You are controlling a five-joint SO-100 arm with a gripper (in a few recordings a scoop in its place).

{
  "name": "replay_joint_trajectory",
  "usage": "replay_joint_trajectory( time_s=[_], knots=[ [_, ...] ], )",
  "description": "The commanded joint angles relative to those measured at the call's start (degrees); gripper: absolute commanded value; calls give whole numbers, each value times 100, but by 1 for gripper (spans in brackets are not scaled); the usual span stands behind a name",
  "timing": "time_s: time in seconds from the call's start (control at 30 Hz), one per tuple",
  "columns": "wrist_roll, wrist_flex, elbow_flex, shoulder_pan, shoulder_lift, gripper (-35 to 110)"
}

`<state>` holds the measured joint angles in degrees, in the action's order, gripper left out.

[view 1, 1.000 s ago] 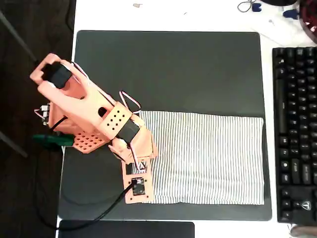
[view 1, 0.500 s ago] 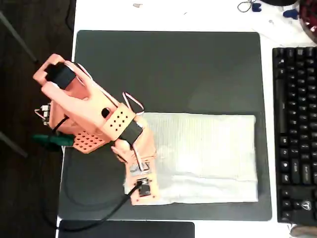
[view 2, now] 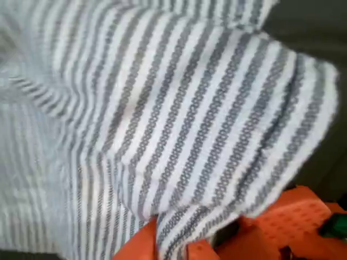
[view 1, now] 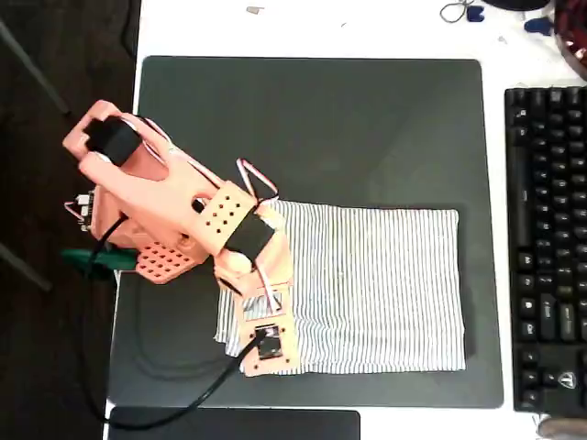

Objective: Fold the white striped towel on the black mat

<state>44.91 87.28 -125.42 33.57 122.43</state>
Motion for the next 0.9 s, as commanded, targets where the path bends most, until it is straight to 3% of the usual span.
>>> replay_joint_trajectory(
  time_s=[0.0, 0.87],
  knots=[
    [-53, 193, 659, -167, -176, 0],
    [-870, 26, 3533, -1292, -2470, 0]
  ],
)
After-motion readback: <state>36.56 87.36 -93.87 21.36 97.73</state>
